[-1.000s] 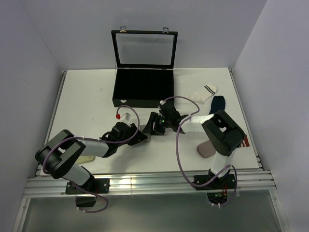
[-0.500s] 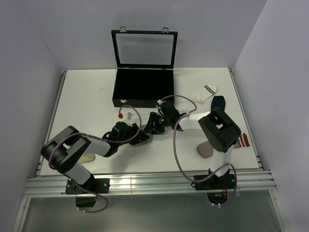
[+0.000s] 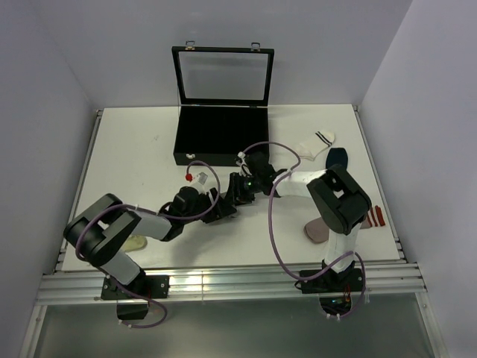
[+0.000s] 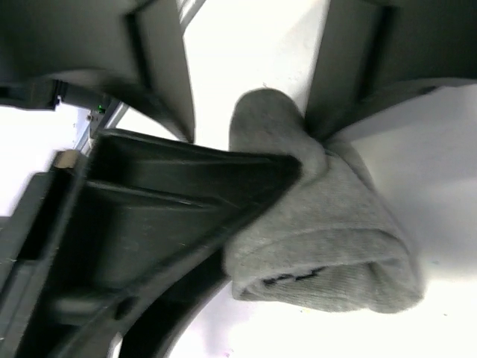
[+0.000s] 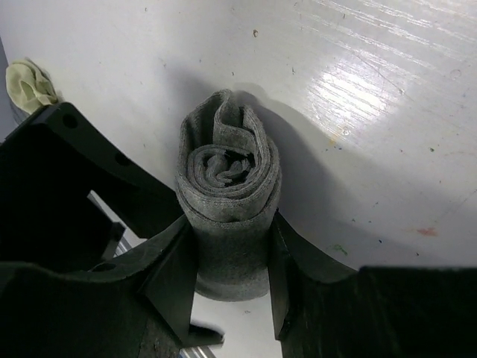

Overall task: Roll the socks
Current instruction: Pick up the sock at the center of the board.

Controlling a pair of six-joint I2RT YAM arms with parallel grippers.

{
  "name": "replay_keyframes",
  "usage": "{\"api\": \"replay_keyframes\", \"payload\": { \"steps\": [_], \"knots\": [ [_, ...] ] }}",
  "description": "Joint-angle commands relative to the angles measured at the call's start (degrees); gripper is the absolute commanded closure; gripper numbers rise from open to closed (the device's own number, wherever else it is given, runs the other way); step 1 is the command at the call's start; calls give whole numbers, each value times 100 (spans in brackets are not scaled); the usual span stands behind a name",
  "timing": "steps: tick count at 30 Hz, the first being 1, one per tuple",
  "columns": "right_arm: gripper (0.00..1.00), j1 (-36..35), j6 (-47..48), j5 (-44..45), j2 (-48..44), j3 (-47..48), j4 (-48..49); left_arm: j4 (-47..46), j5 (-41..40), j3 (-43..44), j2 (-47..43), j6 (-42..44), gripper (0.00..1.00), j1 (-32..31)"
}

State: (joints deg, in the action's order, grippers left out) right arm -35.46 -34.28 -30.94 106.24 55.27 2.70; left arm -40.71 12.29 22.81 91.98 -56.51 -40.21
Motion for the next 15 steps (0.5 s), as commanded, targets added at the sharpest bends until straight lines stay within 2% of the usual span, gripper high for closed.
{"api": "replay_keyframes", "payload": {
  "steps": [1,2,8,15],
  "knots": [
    [100,-57,431,237,-225,151,-463,1450,-174,-31,-215,158,31,-101],
    [100,-40,475,281,-374,169,-542,1634,-418,39,-494,167,24,-101],
    [100,39,756,808,-920,441,-972,3372,-1473,522,-1821,263,9,-49],
    [100,276,976,1432,-1386,1003,-1403,5203,-2178,1313,-3028,781,0,478]
  ]
}}
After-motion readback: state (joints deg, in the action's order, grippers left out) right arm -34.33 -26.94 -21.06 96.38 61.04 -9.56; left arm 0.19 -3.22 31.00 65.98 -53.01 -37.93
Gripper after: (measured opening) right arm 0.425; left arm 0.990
